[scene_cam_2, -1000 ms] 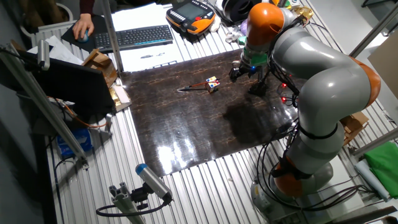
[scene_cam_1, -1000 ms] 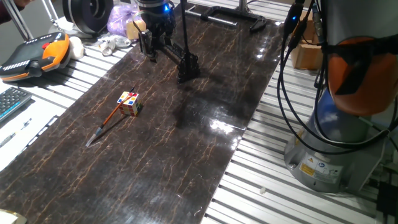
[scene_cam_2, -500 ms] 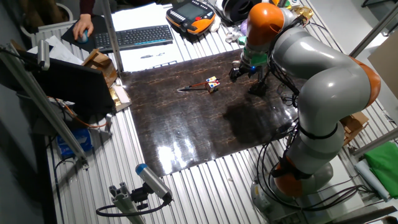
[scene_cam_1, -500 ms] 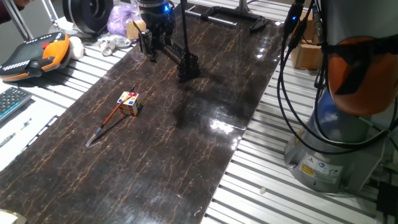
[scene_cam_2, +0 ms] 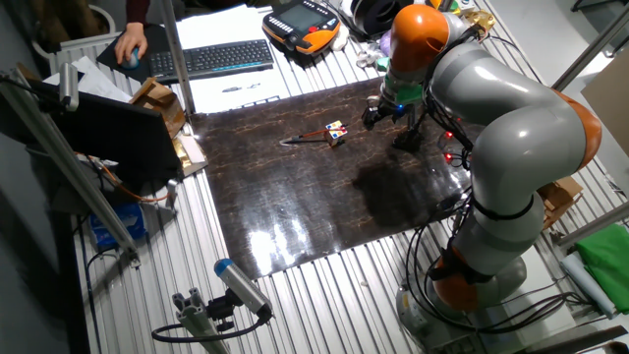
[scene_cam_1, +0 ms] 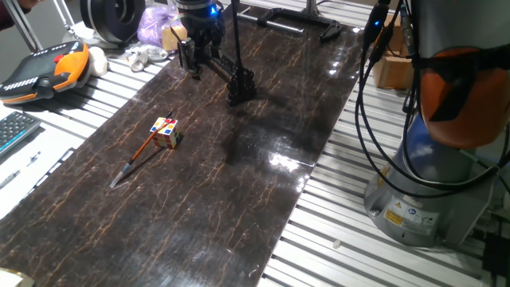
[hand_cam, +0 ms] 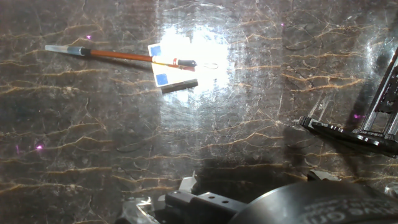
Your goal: Place the brush on the pen rack
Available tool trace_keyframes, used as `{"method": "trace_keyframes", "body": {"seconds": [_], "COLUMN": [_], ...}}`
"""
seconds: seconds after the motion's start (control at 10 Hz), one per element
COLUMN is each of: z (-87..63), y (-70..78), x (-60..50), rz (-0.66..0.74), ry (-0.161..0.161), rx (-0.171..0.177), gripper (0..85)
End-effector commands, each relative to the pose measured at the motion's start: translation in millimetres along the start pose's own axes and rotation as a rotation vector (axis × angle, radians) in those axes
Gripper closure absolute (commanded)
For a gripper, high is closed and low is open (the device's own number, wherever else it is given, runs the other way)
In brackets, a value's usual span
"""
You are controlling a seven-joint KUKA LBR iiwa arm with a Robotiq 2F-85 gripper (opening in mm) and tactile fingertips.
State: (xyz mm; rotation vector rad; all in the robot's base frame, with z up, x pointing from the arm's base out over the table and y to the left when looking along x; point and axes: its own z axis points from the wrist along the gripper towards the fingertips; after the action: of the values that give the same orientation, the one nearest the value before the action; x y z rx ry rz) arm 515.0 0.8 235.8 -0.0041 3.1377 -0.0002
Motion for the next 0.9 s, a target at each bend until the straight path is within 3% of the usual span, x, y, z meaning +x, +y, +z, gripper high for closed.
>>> {"method": "trace_keyframes", "body": {"seconds": [0.0, 0.4, 0.8], "z": [-0.6, -7.1, 0.1], "y": [0.5, 7.2, -2.4], "x": [0.0, 1.7, -2.9], "rz": [0.001, 0.002, -0.012], "ry": [-0.018, -0.016, -0.018], "rx": [0.001, 0.017, -0.014], "gripper": [84.3, 84.3, 84.3]}}
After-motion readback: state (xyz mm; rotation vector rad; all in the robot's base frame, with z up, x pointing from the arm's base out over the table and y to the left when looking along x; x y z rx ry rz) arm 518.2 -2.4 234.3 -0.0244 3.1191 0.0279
